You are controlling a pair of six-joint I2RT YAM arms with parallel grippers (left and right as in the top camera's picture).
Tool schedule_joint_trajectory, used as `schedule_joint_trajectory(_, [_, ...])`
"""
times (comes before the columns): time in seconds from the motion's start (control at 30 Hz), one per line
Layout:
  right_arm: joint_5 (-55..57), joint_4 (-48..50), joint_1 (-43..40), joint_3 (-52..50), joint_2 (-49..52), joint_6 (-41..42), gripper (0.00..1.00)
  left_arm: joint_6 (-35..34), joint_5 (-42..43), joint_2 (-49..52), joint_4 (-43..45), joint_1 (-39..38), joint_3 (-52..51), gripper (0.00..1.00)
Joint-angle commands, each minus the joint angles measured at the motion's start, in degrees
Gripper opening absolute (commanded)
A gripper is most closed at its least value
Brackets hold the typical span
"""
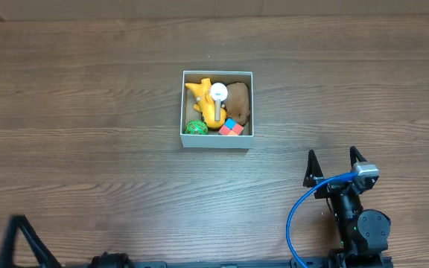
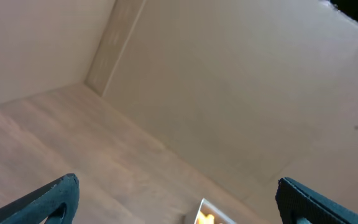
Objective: Pack container
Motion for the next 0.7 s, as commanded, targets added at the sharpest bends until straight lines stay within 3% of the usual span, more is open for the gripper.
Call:
schedule_joint_trajectory(0.0, [0.3, 0.4, -0.3, -0.6, -0.6, -0.2, 1.00, -3.7, -1.0, -5.2, 2.1, 0.3, -13.5, 1.00])
schedule_joint_trajectory(0.13, [0.3, 0.4, -0.3, -0.6, -0.6, -0.2, 1.00, -8.2, -1.6, -11.9, 14.6, 0.3, -30.7, 1.00])
schedule_joint_trajectory(0.43, [0.3, 0.4, -0.3, -0.6, -0.6, -0.2, 1.00, -8.3, 1.4, -19.0, 50.1, 0.3, -63.7, 1.00])
schedule_joint_trajectory(0.67, [0.3, 0.4, -0.3, -0.6, -0.6, -0.2, 1.00, -6.1, 3.8, -19.5, 67.7, 0.3, -78.4, 1.00])
